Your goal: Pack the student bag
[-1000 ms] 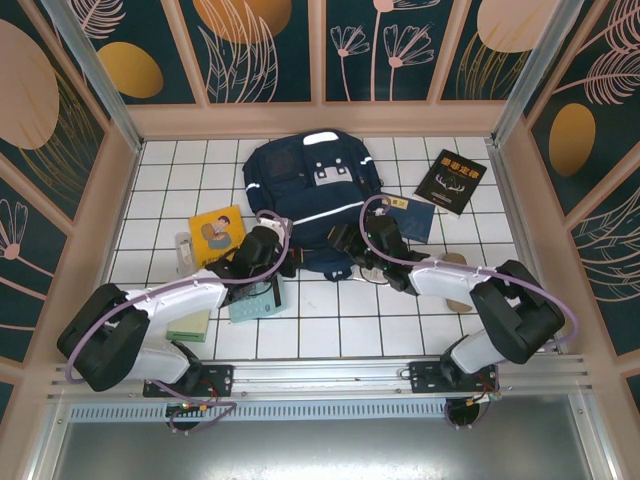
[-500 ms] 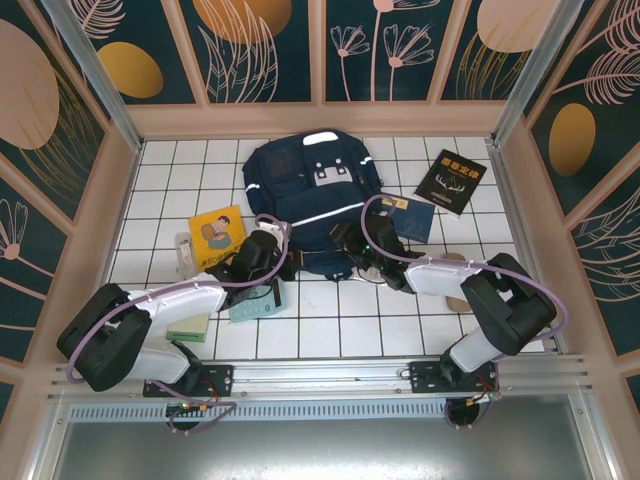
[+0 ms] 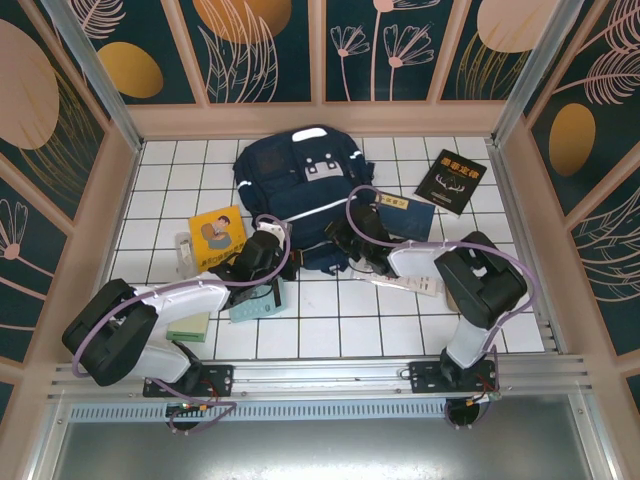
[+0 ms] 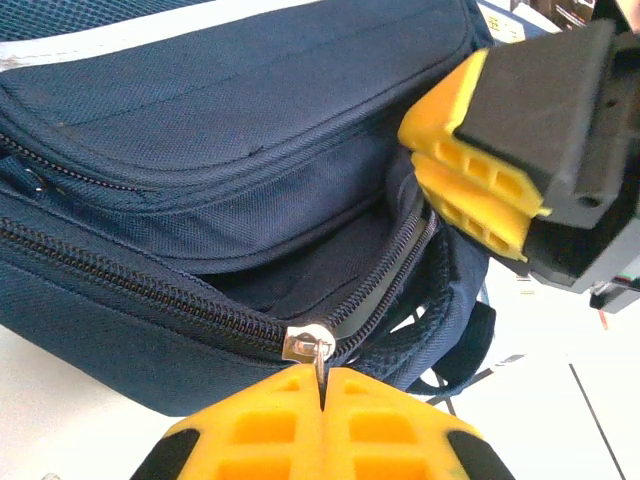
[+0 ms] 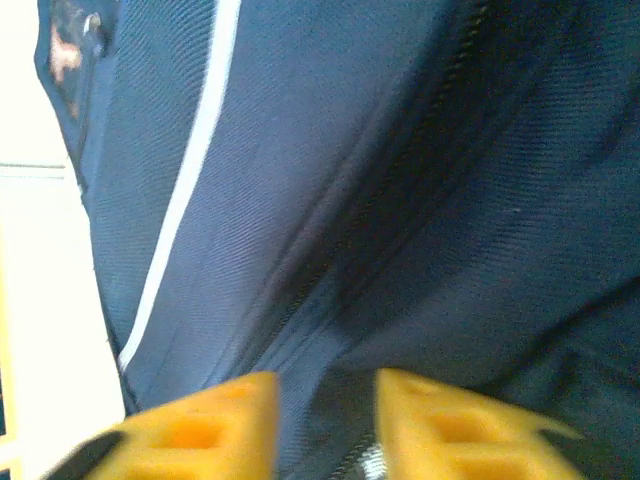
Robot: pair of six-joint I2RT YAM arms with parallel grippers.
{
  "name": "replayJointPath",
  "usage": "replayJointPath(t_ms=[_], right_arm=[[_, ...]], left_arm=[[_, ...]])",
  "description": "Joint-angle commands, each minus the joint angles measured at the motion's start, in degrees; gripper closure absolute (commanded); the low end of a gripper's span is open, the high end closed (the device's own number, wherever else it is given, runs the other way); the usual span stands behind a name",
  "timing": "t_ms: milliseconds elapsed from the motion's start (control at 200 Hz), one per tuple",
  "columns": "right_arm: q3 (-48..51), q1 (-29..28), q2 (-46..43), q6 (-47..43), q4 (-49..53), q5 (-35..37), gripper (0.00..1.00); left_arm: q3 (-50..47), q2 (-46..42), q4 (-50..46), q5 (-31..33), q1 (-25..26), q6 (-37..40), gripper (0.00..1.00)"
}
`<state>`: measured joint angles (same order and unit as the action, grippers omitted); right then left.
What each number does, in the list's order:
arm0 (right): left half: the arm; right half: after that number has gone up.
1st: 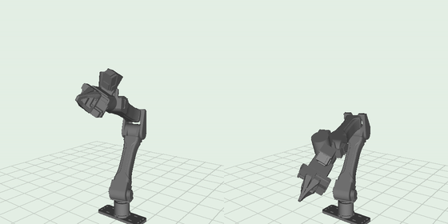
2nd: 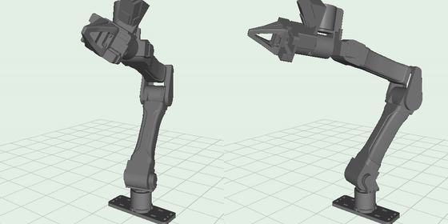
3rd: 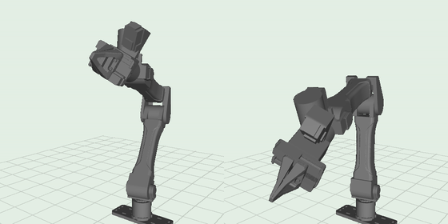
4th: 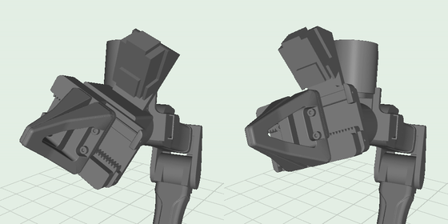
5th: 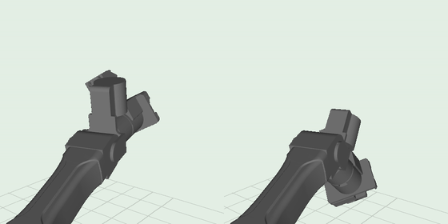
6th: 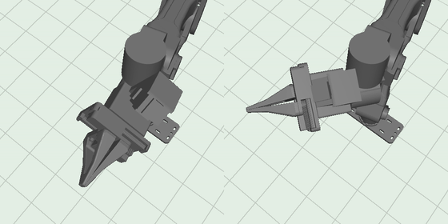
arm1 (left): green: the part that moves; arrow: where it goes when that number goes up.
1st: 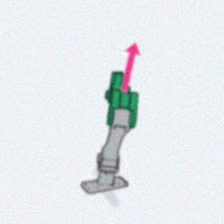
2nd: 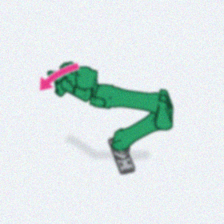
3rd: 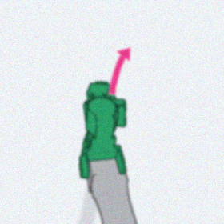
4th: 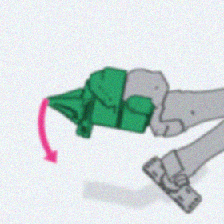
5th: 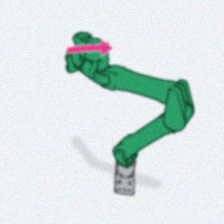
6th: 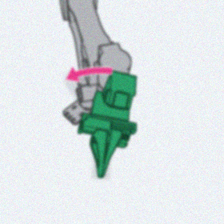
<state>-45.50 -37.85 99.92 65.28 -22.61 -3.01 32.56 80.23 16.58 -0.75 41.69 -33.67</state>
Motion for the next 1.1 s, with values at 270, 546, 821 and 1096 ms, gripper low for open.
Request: replayJointPath(t_ms=[270,546,821,1096], right_arm=[[-1.5,0.5,-3.0,-8.2,5.5,3.5,1.00],[-2.3,4.4,-10.7,-15.3,10.1,7.0,1.00],[0.5,6.2,-14.2,-16.6,8.6,4.5,1.00],[0.5,8.8,-14.3,-16.0,7.3,-1.0,0.82]], left_arm=[[1.3,-0.9,0.1,2.4,2.1,-0.7,1.00],[2.0,-3.5,-3.3,7.0,2.1,0.3,1.00],[2.7,-2.1,-3.2,6.5,2.0,0.5,1.00],[3.6,-2.7,-5.6,6.5,1.9,2.8,1.00]])
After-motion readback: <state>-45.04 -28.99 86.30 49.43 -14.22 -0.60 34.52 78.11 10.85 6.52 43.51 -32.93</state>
